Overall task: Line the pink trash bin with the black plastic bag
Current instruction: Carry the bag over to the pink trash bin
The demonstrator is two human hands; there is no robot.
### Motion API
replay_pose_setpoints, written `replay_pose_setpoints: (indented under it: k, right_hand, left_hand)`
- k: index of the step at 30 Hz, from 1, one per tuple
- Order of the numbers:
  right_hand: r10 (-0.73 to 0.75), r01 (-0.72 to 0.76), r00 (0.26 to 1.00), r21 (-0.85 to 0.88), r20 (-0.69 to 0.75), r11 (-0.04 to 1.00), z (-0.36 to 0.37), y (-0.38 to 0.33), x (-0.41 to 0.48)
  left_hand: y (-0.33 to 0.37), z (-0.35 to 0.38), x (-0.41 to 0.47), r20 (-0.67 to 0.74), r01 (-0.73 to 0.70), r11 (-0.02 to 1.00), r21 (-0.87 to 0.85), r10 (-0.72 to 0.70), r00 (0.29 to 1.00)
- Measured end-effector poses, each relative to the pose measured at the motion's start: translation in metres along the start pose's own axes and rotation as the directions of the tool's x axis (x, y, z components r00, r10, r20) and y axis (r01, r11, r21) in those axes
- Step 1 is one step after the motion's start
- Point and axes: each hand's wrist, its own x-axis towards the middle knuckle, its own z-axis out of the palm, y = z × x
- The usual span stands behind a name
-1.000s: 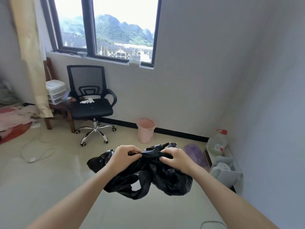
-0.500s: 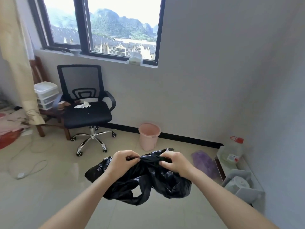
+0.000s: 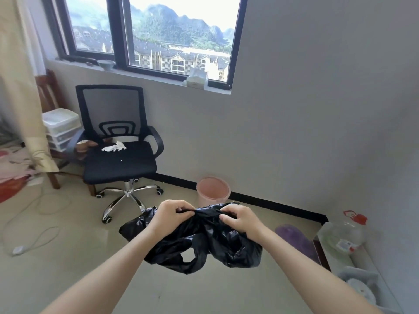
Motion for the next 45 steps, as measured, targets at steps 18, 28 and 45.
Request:
replay_pose_setpoints:
  k: [18, 28, 45]
  right_hand:
    - [0.171, -0.189, 0.977, 0.155, 0.127, 0.970, 0.022, 0.055, 0.221]
    - [0.303, -0.310, 0.950, 0.120, 0.071, 0.943, 0.017, 0.082, 0.328]
    - [0.393, -0.385, 0.906, -0.084, 0.154, 0.919, 0.028, 0.228, 0.408]
  left_hand:
    - [-0.102, 0.010, 0.198, 0.021, 0.146, 0.989, -0.005, -0.146, 0.989]
    - [-0.161, 0.015, 0.329, 0.207, 0.124, 0.992, -0.015, -0.118, 0.971]
    - [-0.222, 0.133, 0.423, 0.306, 0.129, 0.818, 0.561, -0.349, 0.886]
